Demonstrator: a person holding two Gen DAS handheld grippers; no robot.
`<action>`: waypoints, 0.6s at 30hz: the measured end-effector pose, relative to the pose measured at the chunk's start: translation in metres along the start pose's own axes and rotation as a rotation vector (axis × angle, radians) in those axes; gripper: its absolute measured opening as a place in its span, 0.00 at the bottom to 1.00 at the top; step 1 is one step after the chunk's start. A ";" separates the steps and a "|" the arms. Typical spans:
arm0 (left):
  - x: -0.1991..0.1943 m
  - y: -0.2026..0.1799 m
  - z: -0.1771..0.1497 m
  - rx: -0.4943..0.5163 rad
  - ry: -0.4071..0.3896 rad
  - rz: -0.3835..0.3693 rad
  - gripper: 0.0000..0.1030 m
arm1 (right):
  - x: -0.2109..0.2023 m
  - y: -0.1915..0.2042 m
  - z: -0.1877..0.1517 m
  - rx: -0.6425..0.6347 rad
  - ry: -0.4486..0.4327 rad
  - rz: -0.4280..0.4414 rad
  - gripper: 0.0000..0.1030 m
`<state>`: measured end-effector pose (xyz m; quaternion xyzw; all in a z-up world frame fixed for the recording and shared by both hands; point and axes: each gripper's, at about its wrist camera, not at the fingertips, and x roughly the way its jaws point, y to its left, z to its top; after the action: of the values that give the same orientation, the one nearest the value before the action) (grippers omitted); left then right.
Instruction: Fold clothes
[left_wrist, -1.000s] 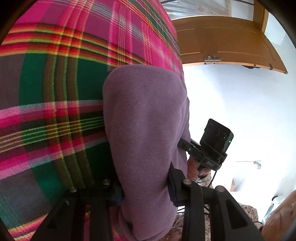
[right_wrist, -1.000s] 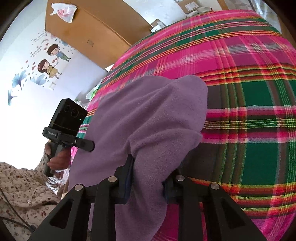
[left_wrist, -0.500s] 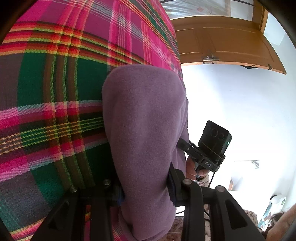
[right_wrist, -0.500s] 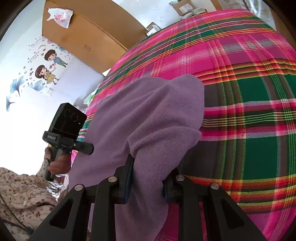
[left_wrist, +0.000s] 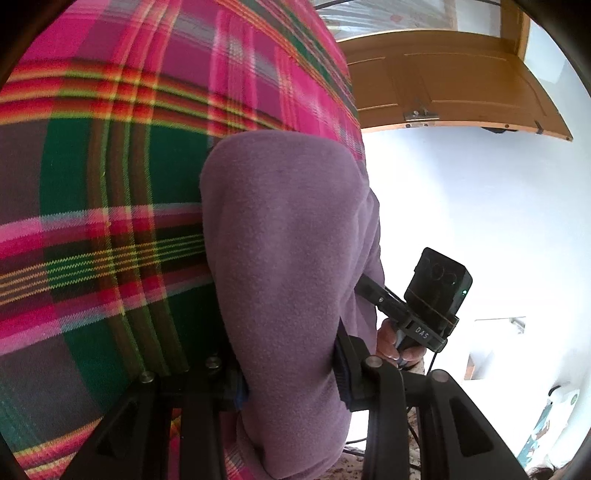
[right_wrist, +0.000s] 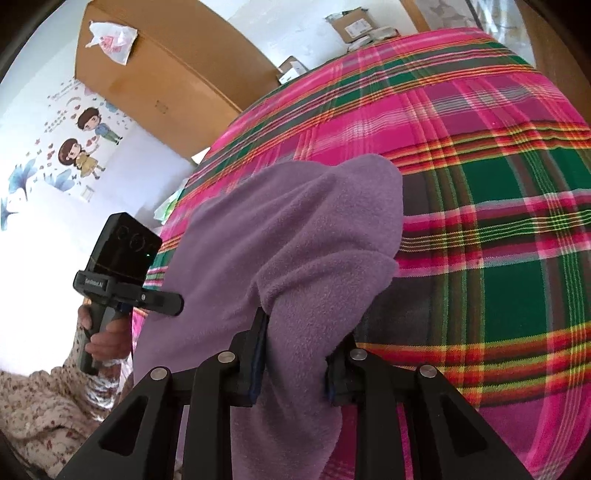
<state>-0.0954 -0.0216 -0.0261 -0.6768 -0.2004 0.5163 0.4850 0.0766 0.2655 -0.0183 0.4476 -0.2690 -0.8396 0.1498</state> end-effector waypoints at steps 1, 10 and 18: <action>-0.001 -0.001 0.001 0.006 -0.002 -0.006 0.36 | -0.001 0.003 0.000 -0.006 -0.006 -0.003 0.24; -0.038 -0.008 0.019 0.050 -0.079 -0.003 0.36 | 0.004 0.034 0.019 -0.049 -0.038 0.018 0.23; -0.072 0.010 0.040 0.014 -0.146 0.011 0.37 | 0.041 0.068 0.056 -0.106 -0.020 0.030 0.23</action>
<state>-0.1616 -0.0640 0.0019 -0.6348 -0.2281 0.5684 0.4711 0.0080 0.2076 0.0194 0.4266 -0.2324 -0.8546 0.1832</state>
